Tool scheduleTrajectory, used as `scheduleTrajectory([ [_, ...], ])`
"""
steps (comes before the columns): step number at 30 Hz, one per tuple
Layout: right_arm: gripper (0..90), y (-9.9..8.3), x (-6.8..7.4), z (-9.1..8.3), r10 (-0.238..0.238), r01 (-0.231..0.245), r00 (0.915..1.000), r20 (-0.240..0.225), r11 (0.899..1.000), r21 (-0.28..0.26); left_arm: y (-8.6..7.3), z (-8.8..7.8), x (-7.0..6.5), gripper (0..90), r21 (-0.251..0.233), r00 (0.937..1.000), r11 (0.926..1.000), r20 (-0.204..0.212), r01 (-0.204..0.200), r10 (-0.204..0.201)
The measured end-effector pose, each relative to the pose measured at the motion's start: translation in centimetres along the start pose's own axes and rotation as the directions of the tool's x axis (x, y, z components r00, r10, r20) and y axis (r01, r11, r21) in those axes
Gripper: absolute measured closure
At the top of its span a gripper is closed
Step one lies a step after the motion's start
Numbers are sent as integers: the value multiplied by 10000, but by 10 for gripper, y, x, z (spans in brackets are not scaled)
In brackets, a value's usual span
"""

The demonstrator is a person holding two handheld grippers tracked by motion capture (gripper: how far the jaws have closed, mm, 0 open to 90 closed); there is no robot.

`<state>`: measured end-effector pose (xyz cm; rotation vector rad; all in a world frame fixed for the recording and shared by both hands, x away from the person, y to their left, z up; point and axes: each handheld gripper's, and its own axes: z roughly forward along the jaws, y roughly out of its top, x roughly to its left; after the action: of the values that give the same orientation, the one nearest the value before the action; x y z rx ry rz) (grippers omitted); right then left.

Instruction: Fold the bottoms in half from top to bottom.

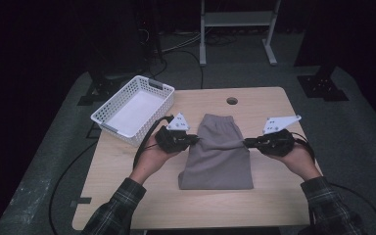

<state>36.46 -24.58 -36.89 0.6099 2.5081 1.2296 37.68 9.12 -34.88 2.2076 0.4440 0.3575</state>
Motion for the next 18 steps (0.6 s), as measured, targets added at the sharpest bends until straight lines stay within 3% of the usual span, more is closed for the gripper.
scheduleTrajectory([
  [18, 860, 28, -44, 3, 378, -363, 9970, 673, 9991, -235, 26, 12, 44, 848, -433, 9965, 9983, -718, 390, -420],
])
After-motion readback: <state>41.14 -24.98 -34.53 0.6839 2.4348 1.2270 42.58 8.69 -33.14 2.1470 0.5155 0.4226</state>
